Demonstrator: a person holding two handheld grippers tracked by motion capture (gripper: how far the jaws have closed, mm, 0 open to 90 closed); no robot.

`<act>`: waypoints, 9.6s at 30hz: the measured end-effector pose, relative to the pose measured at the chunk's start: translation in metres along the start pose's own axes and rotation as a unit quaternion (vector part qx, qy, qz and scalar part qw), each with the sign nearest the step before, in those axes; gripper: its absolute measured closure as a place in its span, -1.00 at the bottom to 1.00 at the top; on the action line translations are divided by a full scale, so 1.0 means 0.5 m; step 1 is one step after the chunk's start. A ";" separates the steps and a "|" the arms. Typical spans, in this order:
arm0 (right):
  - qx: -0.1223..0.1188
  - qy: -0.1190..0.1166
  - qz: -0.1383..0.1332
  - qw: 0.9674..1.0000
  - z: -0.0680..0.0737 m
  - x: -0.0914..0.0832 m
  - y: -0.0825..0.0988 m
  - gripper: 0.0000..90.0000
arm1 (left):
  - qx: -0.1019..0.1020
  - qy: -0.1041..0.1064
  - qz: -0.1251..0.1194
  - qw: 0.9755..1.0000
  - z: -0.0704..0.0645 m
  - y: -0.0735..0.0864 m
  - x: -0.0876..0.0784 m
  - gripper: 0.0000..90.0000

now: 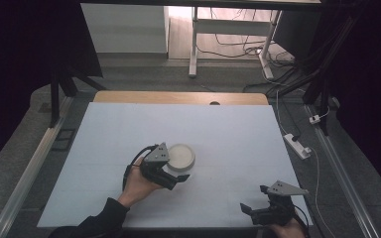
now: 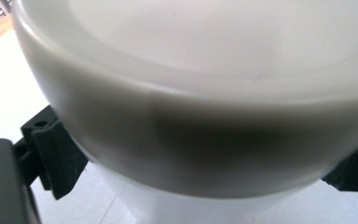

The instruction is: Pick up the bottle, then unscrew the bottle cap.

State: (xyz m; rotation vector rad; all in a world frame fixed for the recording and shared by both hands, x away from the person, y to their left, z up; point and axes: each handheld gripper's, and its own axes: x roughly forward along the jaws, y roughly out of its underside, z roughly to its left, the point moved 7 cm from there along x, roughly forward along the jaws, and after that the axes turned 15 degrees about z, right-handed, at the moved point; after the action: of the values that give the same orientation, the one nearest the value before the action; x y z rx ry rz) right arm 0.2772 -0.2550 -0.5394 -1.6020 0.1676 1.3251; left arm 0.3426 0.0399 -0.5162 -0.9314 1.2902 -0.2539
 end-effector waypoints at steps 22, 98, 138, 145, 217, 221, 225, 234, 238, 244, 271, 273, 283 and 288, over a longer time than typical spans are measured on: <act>-0.003 0.000 0.000 1.000 0.001 0.000 0.000 -1.00 | -0.024 -0.001 0.006 1.000 0.022 0.018 -0.019 -0.84; -0.137 -0.099 -0.066 0.983 0.207 0.045 -0.272 -1.00 | -0.005 0.035 0.017 0.999 -0.012 0.003 -0.009 -0.83; -0.164 -0.139 -0.070 0.974 0.244 0.128 -0.371 -0.84 | 0.014 0.067 0.017 0.998 -0.025 0.000 -0.007 -0.83; -0.219 -0.204 -0.054 0.953 0.233 0.132 -0.361 -0.84 | 0.032 0.090 0.025 0.995 -0.033 0.005 0.003 -0.83; -0.152 -0.094 -0.082 0.981 0.244 0.132 -0.374 -0.85 | -0.013 0.009 0.035 0.999 -0.019 0.000 -0.004 -0.83; -0.152 -0.093 -0.079 0.981 0.244 0.134 -0.372 -0.85 | -0.013 0.015 0.037 0.999 -0.019 0.002 -0.002 -0.83; -0.162 -0.130 -0.075 0.975 0.242 0.127 -0.371 -0.84 | 0.002 0.050 0.028 0.998 -0.022 0.002 -0.006 -0.83; -0.204 -0.184 -0.075 0.959 0.242 0.115 -0.365 -0.84 | 0.032 0.103 0.021 0.994 -0.032 0.003 -0.011 -0.83; -0.207 -0.189 -0.074 0.957 0.243 0.114 -0.364 -0.84 | 0.037 0.107 0.022 0.993 -0.033 0.004 -0.010 -0.83; -0.210 -0.189 -0.080 0.956 0.245 0.105 -0.367 -0.84 | 0.041 0.109 0.024 0.993 -0.033 0.006 -0.008 -0.83; -0.209 -0.173 -0.090 0.958 0.239 0.075 -0.367 -0.84 | 0.006 0.076 0.033 0.997 0.013 0.021 -0.001 -0.83; -0.208 -0.173 -0.091 0.958 0.241 0.070 -0.366 -0.84 | 0.003 0.074 0.032 0.997 0.018 0.021 -0.001 -0.83; -0.205 -0.173 -0.089 0.959 0.253 0.053 -0.352 -0.84 | -0.016 0.061 0.029 0.998 0.051 0.016 0.005 -0.83; -0.205 -0.172 -0.090 0.959 0.254 0.048 -0.340 -0.84 | -0.020 0.054 0.026 0.998 0.064 0.011 0.006 -0.83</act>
State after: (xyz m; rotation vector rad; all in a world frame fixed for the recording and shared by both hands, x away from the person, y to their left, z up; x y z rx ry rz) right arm 0.3128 -0.0671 -0.4439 -1.6405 -0.4841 1.5366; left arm 0.3702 0.0557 -0.5229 -0.9270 1.4208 -0.2419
